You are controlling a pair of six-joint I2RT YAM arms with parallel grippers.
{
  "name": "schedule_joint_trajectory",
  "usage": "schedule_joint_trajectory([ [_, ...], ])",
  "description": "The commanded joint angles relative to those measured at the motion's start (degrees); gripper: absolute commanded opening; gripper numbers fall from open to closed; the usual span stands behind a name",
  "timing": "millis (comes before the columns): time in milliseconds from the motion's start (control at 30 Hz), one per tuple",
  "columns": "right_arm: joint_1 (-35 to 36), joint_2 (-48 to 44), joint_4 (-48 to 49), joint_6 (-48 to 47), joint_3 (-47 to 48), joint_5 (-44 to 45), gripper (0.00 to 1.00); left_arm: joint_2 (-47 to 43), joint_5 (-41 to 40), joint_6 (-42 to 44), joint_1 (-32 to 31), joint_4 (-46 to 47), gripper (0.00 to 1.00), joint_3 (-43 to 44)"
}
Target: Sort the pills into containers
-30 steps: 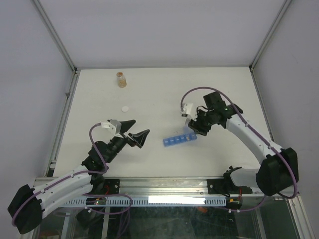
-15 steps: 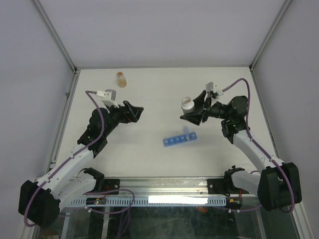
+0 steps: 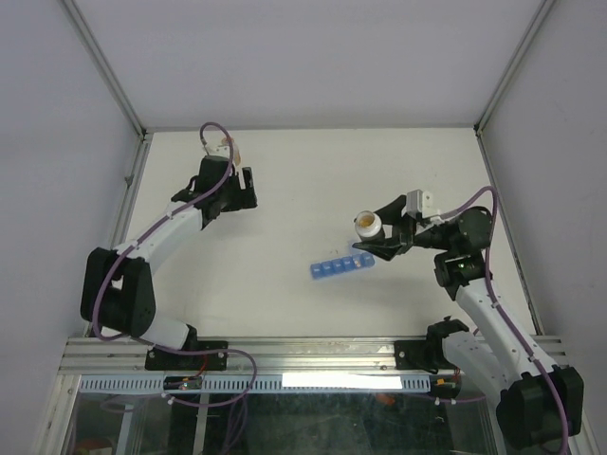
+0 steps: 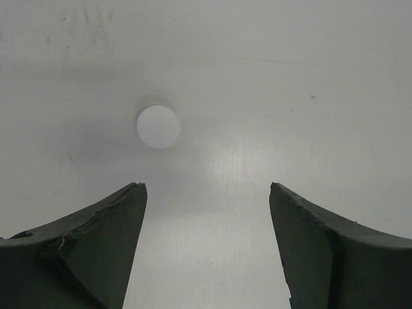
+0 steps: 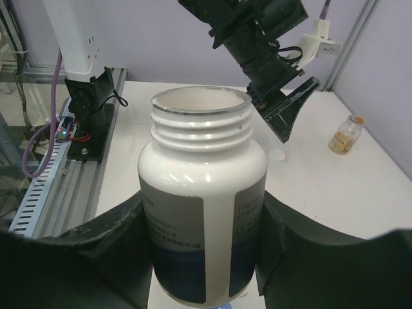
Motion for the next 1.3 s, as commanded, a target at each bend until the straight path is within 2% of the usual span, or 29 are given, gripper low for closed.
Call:
schedule_joint_trajectory([
  [0, -0.5, 1.4, -3.4, -3.4, 1.2, 0.1, 0.0, 7.2, -0.7, 4.7, 4.6, -5.3, 0.78, 7.0],
  [233, -0.7, 2.0, -5.5, -4.8, 1.8, 0.2, 0.0, 21.0, 1.4, 7.7, 6.4, -10.0, 0.72, 18.9],
  [367, -0.9, 2.2, -5.6, -4.8, 1.7, 0.1, 0.0, 25.5, 2.5, 7.6, 6.4, -11.0, 0.68, 21.2],
  [633, -1.2, 2.8, -5.6, -4.3, 1.9, -0.7, 0.0, 28.5, 0.4, 7.5, 6.0, -12.5, 0.57, 22.4],
  [1267, -2.3, 2.7, -2.9, -1.1, 1.5, -1.2, 0.0, 32.7, -2.0, 7.8, 4.7, -14.4, 0.52, 24.5],
])
